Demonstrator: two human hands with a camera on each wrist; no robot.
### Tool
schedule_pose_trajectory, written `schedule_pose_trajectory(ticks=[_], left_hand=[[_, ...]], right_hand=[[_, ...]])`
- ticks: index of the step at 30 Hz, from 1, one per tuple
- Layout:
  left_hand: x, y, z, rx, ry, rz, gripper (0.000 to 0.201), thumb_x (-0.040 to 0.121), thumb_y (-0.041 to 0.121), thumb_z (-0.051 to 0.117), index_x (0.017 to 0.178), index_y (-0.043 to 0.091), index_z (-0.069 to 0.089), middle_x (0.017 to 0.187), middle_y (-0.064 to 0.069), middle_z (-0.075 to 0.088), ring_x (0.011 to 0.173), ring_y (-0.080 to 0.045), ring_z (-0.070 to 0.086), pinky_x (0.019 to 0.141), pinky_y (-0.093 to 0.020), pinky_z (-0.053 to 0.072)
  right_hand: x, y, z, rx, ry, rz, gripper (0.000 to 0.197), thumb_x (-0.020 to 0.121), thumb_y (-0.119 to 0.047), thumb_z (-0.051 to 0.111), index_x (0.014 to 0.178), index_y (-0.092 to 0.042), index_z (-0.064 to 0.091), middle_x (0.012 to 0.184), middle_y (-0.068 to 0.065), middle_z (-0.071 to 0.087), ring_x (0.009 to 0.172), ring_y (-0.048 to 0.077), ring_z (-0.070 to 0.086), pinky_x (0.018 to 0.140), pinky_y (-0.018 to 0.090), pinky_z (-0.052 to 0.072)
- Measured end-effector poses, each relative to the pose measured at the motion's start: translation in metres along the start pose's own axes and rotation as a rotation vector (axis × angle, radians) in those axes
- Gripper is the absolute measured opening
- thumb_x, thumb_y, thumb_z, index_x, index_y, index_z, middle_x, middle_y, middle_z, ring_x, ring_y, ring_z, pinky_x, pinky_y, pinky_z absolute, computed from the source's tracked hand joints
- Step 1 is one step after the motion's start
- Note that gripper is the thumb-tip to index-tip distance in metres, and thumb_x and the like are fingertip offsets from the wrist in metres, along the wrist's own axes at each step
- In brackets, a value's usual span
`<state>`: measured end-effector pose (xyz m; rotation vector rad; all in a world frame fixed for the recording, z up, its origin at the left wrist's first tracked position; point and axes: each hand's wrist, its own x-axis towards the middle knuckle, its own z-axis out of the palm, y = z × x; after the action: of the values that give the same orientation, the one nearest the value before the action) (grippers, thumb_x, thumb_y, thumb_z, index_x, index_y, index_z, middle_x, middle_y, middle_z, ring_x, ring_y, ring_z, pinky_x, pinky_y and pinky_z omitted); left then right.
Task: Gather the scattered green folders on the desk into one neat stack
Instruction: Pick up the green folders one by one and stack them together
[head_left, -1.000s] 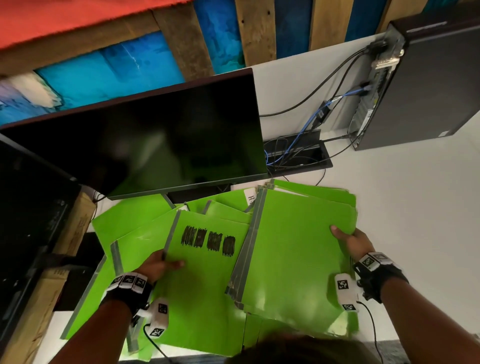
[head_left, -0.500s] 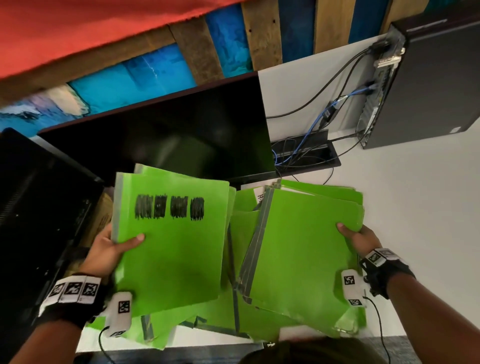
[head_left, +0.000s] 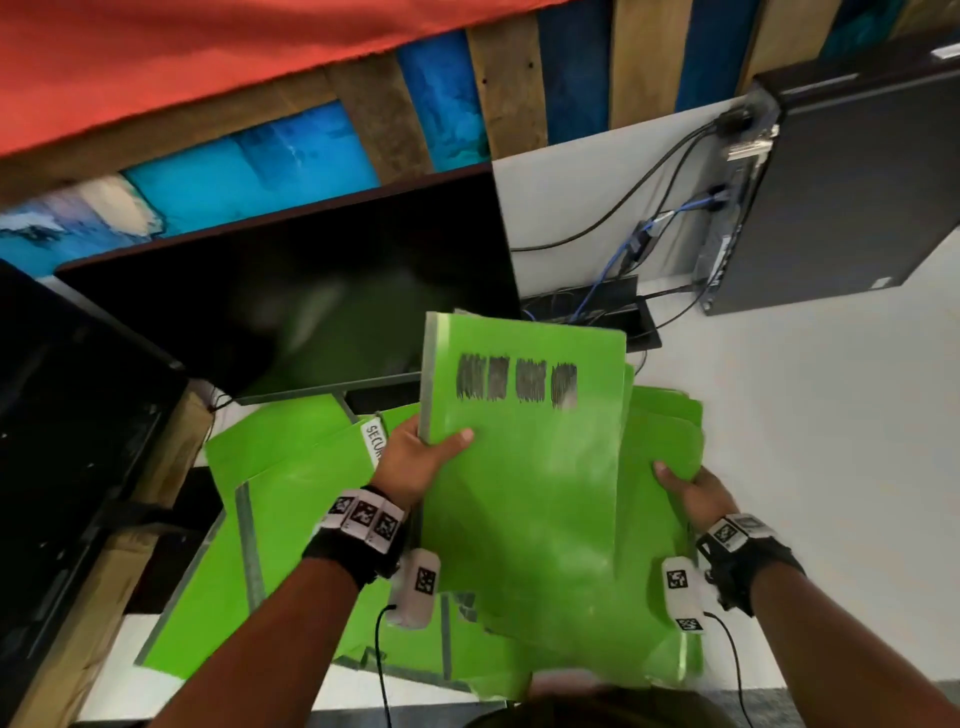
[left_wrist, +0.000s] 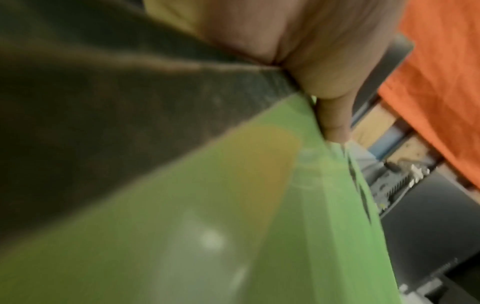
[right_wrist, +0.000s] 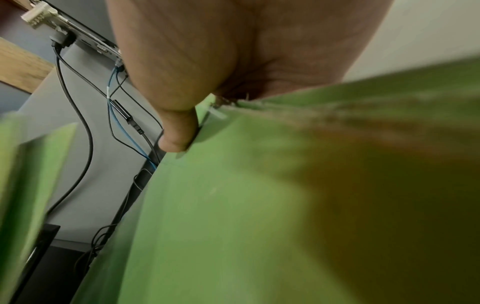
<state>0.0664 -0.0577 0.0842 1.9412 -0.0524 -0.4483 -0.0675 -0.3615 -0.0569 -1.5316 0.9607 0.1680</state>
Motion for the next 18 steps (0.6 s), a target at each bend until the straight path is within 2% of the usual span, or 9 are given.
schedule_pose_trajectory(ticks=[2,3,5,6,9,12,13,15,18], left_hand=[[0.007,-0.009,0.019,0.147,-0.038,-0.030,0.016,0.078,0.029,0.076,0.080,0.021,0.063,0.058,0.014,0.067,0.053,0.002,0.061,0.053,-0.020,0.051],[0.011,-0.016,0.027,0.217,-0.042,-0.032,0.019,0.077,0.033,0.076,0.081,0.020,0.063,0.062,0.011,0.067,0.059,-0.005,0.063,0.057,-0.022,0.053],[0.018,-0.028,0.039,0.360,-0.004,-0.058,0.026,0.076,0.037,0.076,0.079,0.017,0.059,0.068,0.008,0.061,0.065,-0.015,0.060,0.056,-0.018,0.048],[0.020,-0.035,0.045,0.396,0.018,-0.083,0.032,0.076,0.039,0.077,0.085,0.015,0.059,0.074,0.006,0.060,0.072,-0.018,0.059,0.059,-0.019,0.045],[0.024,-0.052,0.063,0.440,0.027,-0.160,0.060,0.076,0.042,0.074,0.122,0.011,0.050,0.107,-0.002,0.058,0.097,-0.021,0.054,0.082,-0.030,0.045],[0.023,-0.066,0.078,0.500,0.005,-0.190,0.072,0.080,0.035,0.072,0.138,0.010,0.039,0.136,-0.009,0.044,0.122,-0.026,0.047,0.103,-0.033,0.039],[0.022,-0.071,0.082,0.563,0.029,-0.179,0.074,0.080,0.036,0.072,0.140,0.010,0.038,0.141,-0.009,0.038,0.127,-0.026,0.041,0.107,-0.034,0.036],[0.018,-0.075,0.087,0.669,0.088,-0.146,0.074,0.080,0.041,0.069,0.142,0.013,0.038,0.144,-0.006,0.033,0.132,-0.027,0.035,0.110,-0.034,0.033],[0.017,-0.077,0.088,0.507,0.003,-0.208,0.070,0.086,0.031,0.066,0.145,0.012,0.035,0.142,-0.008,0.038,0.130,-0.026,0.041,0.112,-0.034,0.034]], right_hand=[[0.000,0.000,-0.003,-0.019,-0.028,-0.013,0.054,0.090,-0.044,0.055,0.130,-0.009,0.053,0.127,0.019,0.060,0.111,0.033,0.060,0.094,0.036,0.043],[0.000,0.000,-0.004,-0.029,-0.032,-0.005,0.055,0.092,-0.046,0.048,0.133,-0.008,0.051,0.130,0.019,0.058,0.114,0.034,0.057,0.093,0.032,0.040],[-0.002,-0.003,-0.006,-0.028,-0.033,0.017,0.060,0.096,-0.049,0.037,0.136,-0.006,0.047,0.135,0.019,0.053,0.121,0.034,0.052,0.092,0.028,0.034],[-0.003,-0.004,-0.006,-0.021,-0.030,0.024,0.062,0.096,-0.051,0.033,0.136,-0.006,0.047,0.137,0.019,0.052,0.123,0.033,0.051,0.093,0.027,0.033],[-0.002,-0.005,-0.006,-0.022,-0.041,0.019,0.068,0.093,-0.058,0.031,0.136,-0.009,0.048,0.137,0.017,0.052,0.123,0.032,0.051,0.098,0.030,0.034],[-0.002,-0.005,-0.006,-0.032,-0.066,0.004,0.093,0.075,-0.081,0.035,0.136,-0.012,0.048,0.133,0.013,0.055,0.121,0.031,0.053,0.102,0.034,0.037],[-0.002,-0.005,-0.006,-0.041,-0.077,-0.002,0.093,0.074,-0.081,0.037,0.137,-0.013,0.047,0.135,0.012,0.054,0.122,0.031,0.052,0.104,0.037,0.037],[-0.003,-0.004,-0.006,-0.060,-0.097,-0.029,0.084,0.078,-0.074,0.041,0.139,-0.015,0.044,0.138,0.011,0.052,0.124,0.031,0.051,0.106,0.041,0.036],[0.005,0.005,-0.005,-0.054,-0.080,-0.059,0.110,0.051,-0.090,0.051,0.134,-0.020,0.049,0.131,0.007,0.059,0.116,0.028,0.057,0.104,0.046,0.041]])
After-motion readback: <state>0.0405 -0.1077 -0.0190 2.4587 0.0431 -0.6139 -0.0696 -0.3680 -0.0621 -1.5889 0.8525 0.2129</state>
